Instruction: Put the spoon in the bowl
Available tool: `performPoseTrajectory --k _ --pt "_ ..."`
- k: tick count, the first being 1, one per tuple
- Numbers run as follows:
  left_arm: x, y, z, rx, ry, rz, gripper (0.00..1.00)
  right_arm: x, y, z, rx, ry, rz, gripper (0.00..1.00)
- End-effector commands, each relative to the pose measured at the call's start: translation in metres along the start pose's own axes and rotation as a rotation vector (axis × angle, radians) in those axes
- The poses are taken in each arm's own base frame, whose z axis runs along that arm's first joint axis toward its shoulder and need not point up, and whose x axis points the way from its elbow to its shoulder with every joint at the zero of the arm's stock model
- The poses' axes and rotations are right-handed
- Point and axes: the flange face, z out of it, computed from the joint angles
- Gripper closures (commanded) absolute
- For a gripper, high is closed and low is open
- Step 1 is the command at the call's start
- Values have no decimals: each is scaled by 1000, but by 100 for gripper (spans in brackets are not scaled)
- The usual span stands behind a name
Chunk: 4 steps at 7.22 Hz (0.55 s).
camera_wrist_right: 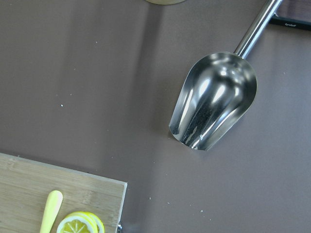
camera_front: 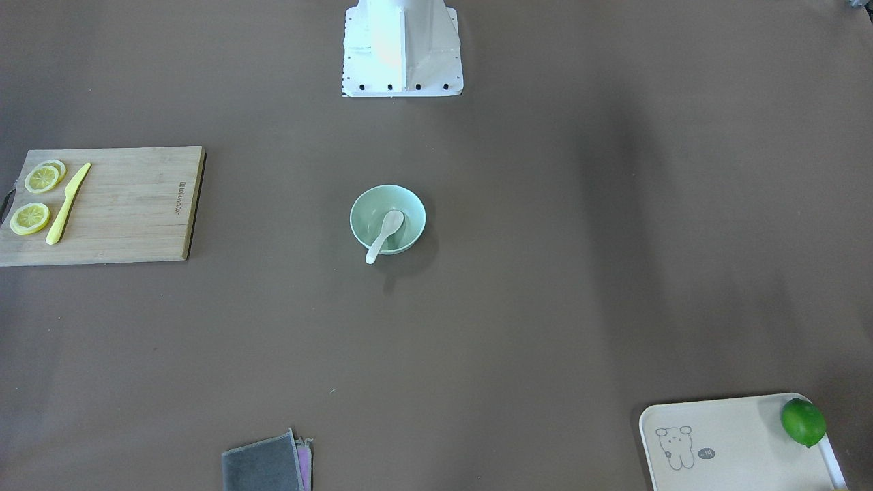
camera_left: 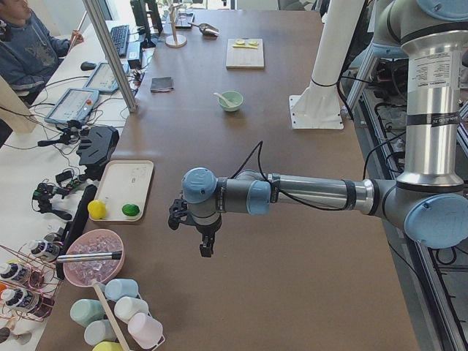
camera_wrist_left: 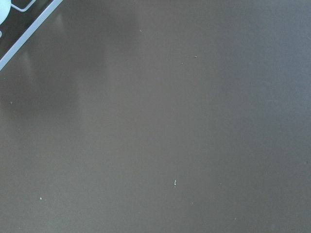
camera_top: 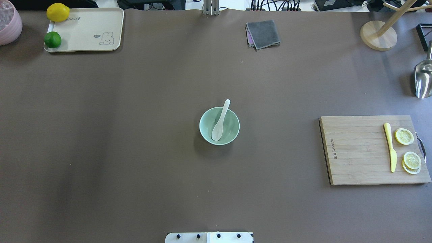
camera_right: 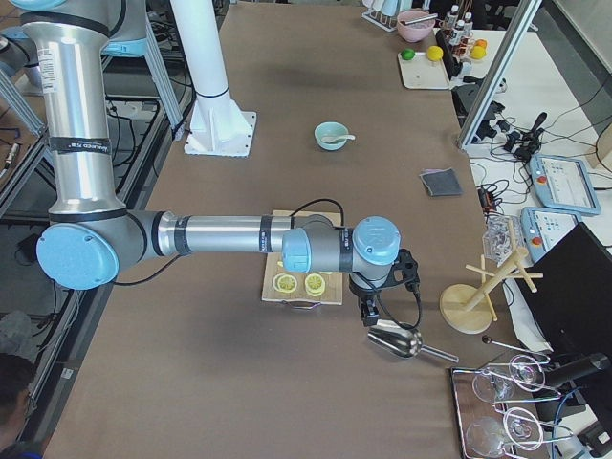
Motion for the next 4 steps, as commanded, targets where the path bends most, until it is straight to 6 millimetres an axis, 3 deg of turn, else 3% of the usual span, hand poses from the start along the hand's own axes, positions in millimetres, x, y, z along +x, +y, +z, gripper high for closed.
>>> performPoseTrajectory --k 1,4 --pt "0 0 0 0 -4 1 2 -2 14 4 0 -34 8 0" --pt "2 -1 -2 6 6 6 2 10 21 12 -29 21 23 0"
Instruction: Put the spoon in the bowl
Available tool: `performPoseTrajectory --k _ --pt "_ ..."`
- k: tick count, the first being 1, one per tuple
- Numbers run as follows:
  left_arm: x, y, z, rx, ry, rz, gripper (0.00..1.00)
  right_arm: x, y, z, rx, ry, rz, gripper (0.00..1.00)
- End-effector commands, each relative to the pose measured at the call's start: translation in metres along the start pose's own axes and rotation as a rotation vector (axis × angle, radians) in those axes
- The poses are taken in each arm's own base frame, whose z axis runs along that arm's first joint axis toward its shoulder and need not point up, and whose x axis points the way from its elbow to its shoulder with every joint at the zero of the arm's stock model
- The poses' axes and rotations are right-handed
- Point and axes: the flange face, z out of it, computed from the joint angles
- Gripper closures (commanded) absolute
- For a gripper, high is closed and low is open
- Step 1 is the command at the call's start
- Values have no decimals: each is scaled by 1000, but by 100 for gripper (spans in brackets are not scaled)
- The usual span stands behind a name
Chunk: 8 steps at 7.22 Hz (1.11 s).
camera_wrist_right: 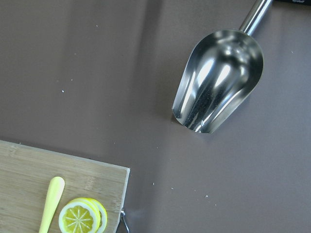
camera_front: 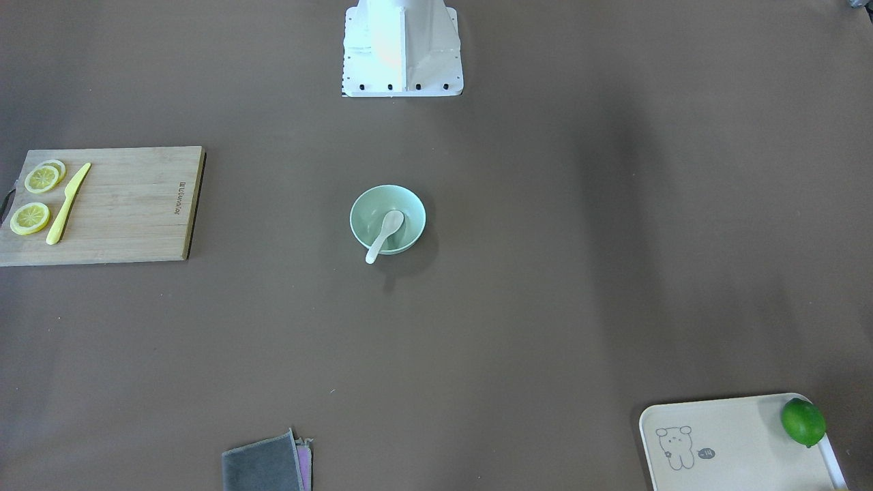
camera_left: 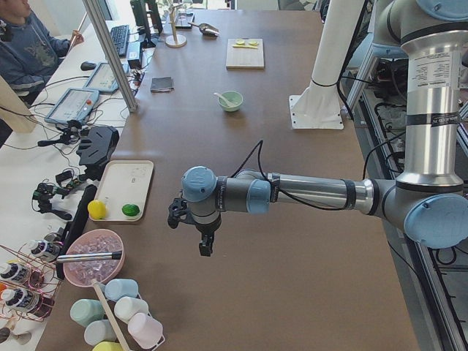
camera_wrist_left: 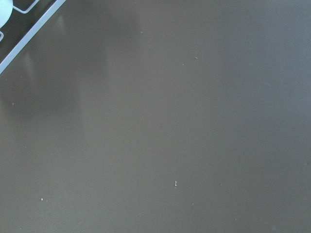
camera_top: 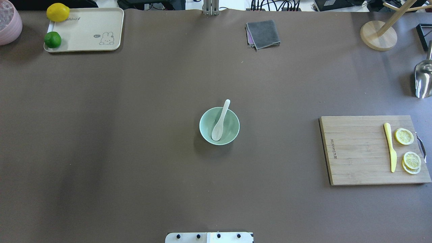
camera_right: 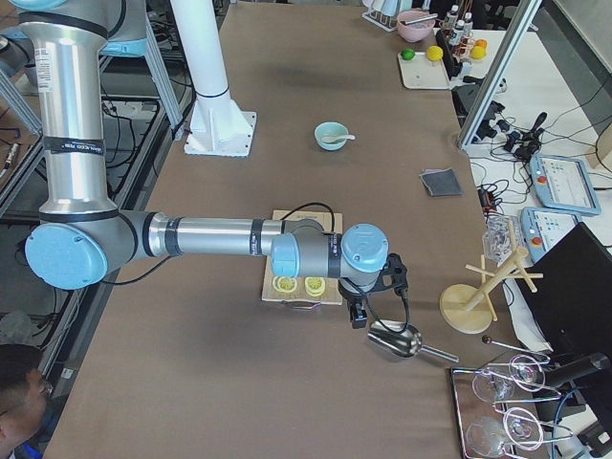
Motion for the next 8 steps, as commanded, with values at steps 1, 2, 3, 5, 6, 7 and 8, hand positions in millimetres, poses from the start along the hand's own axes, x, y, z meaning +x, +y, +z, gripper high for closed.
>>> performPoseTrajectory --k 1,2,3,5,6,7,8 --pt "3 -1 -3 6 4 10 2 4 3 5 -21 35 4 0" --pt "6 -6 -6 13 2 21 2 5 5 7 -24 33 9 0" --pt "11 -11 -11 24 2 33 2 5 6 7 -24 33 9 0" --pt "27 -21 -28 69 -2 78 2 7 6 9 -27 36 11 0" --pt "25 -21 -26 65 0 73 2 5 5 7 -23 38 5 0" --pt "28 -21 -28 69 1 78 2 8 6 8 -27 40 8 0" --pt "31 -22 -31 77 1 85 2 8 6 8 -29 49 10 0"
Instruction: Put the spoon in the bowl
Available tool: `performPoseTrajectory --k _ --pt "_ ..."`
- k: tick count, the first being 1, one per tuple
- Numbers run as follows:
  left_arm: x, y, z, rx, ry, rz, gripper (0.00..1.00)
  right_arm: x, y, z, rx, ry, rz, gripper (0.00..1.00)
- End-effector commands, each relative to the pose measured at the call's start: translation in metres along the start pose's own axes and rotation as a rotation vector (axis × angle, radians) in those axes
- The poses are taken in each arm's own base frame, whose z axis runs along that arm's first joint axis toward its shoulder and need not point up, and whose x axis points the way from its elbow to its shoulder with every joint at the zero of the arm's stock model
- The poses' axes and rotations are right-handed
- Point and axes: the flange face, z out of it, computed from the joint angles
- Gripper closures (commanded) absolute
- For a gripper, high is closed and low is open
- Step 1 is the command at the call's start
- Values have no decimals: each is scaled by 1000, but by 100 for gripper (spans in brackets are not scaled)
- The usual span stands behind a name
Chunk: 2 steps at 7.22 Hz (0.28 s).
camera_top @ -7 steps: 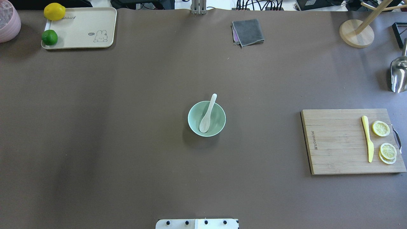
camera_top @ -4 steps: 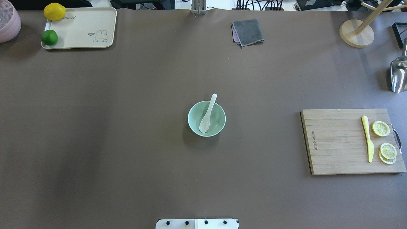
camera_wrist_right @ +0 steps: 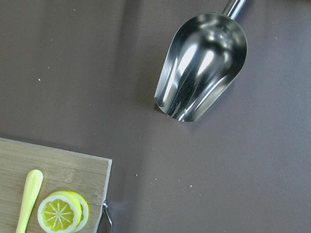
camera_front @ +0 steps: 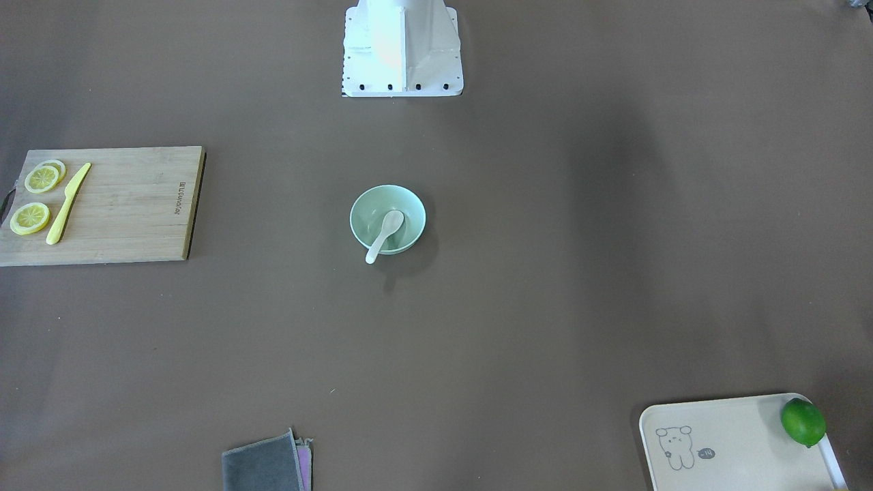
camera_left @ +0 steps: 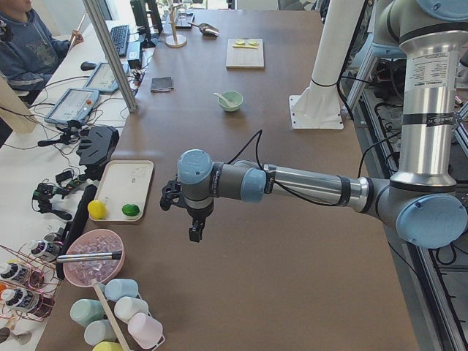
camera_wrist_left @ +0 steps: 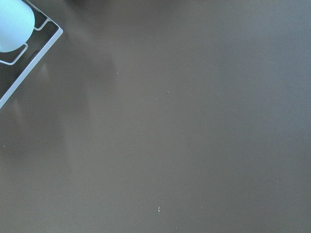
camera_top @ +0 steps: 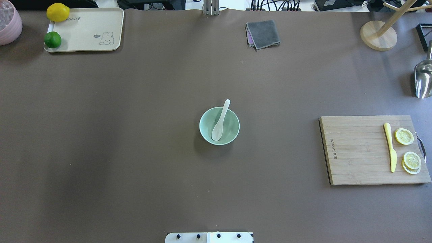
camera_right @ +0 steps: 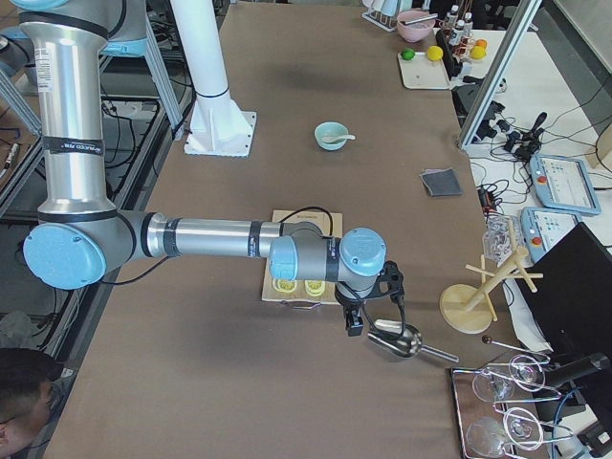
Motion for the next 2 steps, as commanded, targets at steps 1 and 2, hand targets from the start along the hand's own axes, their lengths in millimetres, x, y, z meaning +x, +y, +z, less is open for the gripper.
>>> performPoseTrajectory --k 1,2 --pt "6 -2 -6 13 0 14 2 -1 -6 -3 4 14 -6 0" --pt "5 -1 -6 12 -2 10 2 -2 -9 -5 8 18 -11 0"
